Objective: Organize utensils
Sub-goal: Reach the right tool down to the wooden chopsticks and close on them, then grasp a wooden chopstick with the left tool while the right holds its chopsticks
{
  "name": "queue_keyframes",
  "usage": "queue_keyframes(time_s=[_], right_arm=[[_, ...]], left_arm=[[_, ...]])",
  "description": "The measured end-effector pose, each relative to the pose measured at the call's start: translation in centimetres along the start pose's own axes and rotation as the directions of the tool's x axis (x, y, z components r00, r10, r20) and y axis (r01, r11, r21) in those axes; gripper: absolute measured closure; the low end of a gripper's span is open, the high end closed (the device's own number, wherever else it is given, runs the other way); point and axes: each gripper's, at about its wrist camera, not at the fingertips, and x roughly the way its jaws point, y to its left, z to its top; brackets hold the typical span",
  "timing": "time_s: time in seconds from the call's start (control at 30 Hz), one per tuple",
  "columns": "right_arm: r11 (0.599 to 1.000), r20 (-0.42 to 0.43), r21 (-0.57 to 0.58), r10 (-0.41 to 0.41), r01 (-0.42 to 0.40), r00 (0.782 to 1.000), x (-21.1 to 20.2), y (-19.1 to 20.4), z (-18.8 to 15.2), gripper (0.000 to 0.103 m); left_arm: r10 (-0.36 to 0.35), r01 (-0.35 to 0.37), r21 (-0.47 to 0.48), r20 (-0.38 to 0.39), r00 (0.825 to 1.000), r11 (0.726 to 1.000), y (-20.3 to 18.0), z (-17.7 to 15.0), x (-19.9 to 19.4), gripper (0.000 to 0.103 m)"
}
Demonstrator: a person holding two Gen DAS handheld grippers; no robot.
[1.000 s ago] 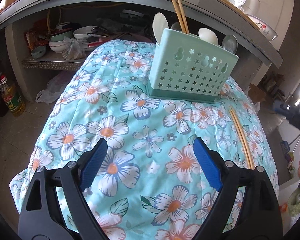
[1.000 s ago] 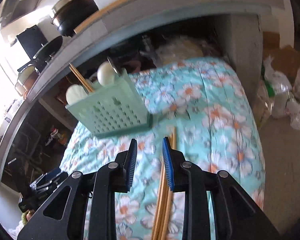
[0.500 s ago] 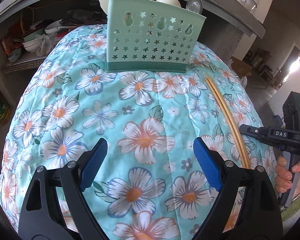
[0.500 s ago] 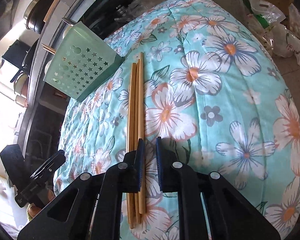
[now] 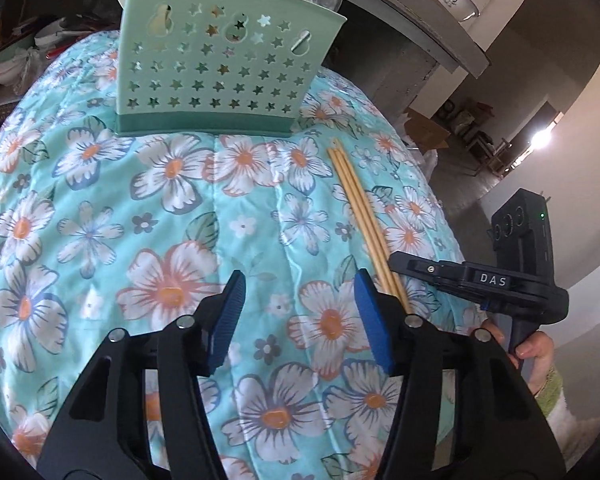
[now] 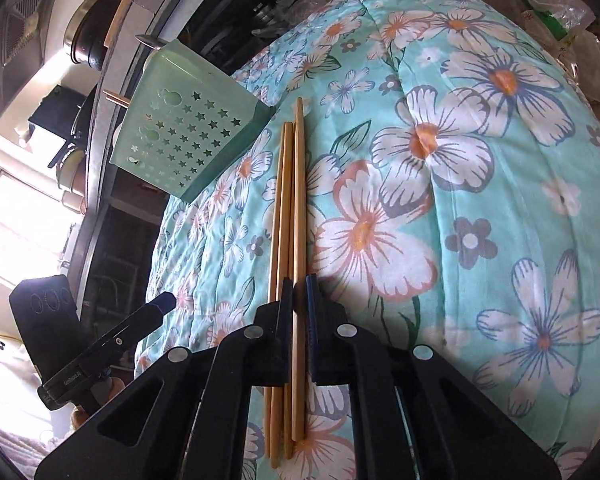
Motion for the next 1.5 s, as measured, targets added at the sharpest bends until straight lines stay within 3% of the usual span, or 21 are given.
queue_keyframes(time_s=[0.07,0.23,0.47,0.63,0.8,1.13,1.5], right_arm=[[1.000,0.011,0.009,0.005,-0.005,1.000,-0.3,-0.2,-0.1,0.097],[1.000,0.042,0.015,-0.002,0.002,0.999,-1.4,-0.5,-0.5,0.097],[0.999,0.055,0.052,-0.008,0.005,0.998,-2.8,-1.9,-1.3,0.097],[0.998,0.053,0.062,-0.002,-0.002,0.999,-2.9,-2.3,-1.7,0.097],[0.997,0.052,0.073,0.009,-0.013,0.999,-2.8,-2.7,-1.7,0.097],[0.996,0.051,0.084,0.014,-0.018,0.999,-2.7,-3.1,-1.7,0.097],[0.996,0.011,0.090,-0.006,0.005,1.000,-3.1,-2.9,-2.0,0.097]], left_arm=[[-0.063,0.062,-0.038,-0.030,0.998,0.997,-0.2,0.3,1.0,0.062],[-0.166,0.157,-0.090,-0.107,0.980,0.984,-1.2,1.0,4.1,0.069],[-0.253,0.216,-0.196,-0.183,0.950,0.956,-1.8,2.1,8.1,0.072],[-0.269,0.211,-0.253,-0.220,0.938,0.944,-1.9,2.5,10.0,0.076],[-0.257,0.187,-0.290,-0.227,0.939,0.939,-1.5,2.8,10.9,0.087],[-0.278,0.205,-0.303,-0.220,0.935,0.931,-1.0,2.8,11.0,0.097],[-0.281,0.211,-0.322,-0.191,0.940,0.923,0.3,1.8,7.7,0.098]])
